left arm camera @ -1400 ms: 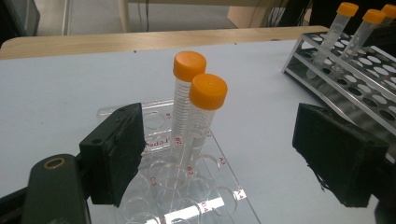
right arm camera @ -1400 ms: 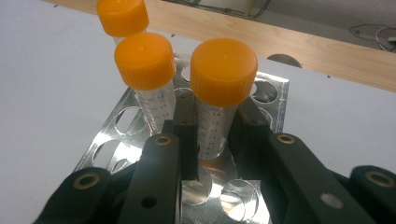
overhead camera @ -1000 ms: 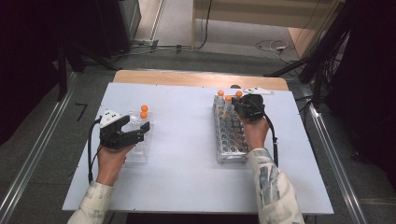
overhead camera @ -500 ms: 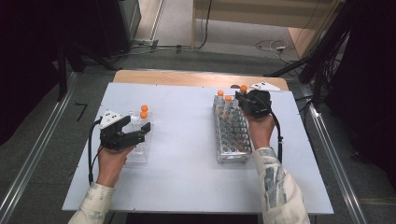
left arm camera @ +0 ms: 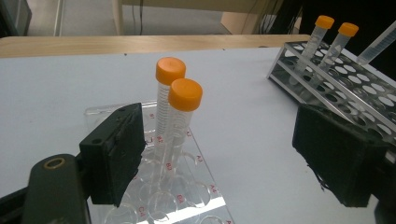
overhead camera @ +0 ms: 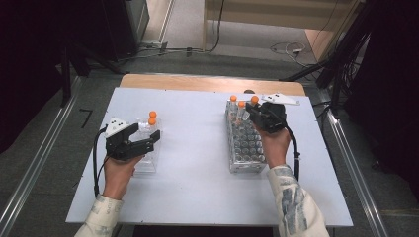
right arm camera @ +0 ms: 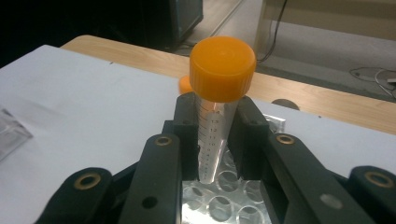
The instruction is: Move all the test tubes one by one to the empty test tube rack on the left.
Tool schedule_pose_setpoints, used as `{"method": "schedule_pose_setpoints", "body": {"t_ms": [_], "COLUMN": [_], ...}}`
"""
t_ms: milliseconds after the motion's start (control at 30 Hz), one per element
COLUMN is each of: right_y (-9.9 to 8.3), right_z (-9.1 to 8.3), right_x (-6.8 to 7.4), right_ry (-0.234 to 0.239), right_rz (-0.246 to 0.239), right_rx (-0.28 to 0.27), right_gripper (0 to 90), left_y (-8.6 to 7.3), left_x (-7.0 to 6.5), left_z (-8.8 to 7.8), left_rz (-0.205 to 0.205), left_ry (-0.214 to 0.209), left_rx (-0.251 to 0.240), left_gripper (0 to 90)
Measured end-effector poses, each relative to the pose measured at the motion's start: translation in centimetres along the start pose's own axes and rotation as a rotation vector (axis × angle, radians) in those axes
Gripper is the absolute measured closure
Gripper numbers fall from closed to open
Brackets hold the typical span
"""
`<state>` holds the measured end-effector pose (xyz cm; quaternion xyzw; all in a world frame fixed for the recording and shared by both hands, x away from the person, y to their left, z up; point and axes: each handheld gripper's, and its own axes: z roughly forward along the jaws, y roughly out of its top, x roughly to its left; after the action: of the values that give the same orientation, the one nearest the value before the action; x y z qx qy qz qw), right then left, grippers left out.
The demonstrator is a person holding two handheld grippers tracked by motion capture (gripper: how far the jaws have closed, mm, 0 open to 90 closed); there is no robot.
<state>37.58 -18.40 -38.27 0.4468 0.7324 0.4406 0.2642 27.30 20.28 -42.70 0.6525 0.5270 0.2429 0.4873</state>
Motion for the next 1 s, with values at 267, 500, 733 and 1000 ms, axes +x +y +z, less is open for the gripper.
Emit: {"method": "schedule_pose_setpoints", "body": {"t_ms": [267, 500, 733, 1000], "right_y": [-0.3, -0.5, -1.3, -1.7], "right_z": [-0.4, -0.1, 0.8, 1.6], "right_x": [2.3, 4.3, 6.4, 8.2], "right_ry": [0.046, 0.088, 0.137, 0.176], "right_rz": [-0.031, -0.058, -0.091, -0.119], "right_rx": [0.002, 0.011, 0.035, 0.055], "right_gripper": [72.2, 72.2, 72.2, 72.2], "left_y": [0.3, 0.4, 0.4, 0.3], "left_x": [-0.1, -0.3, -0.4, -0.5], "left_z": [-0.5, -0.7, -0.7, -0.6], "left_rz": [-0.002, 0.0, 0.006, 0.007], "left_ry": [-0.005, -0.004, -0.002, -0.008], "left_rx": [-0.017, -0.024, -0.019, -0.022], "left_gripper": [17.4, 17.4, 17.4, 17.3]}}
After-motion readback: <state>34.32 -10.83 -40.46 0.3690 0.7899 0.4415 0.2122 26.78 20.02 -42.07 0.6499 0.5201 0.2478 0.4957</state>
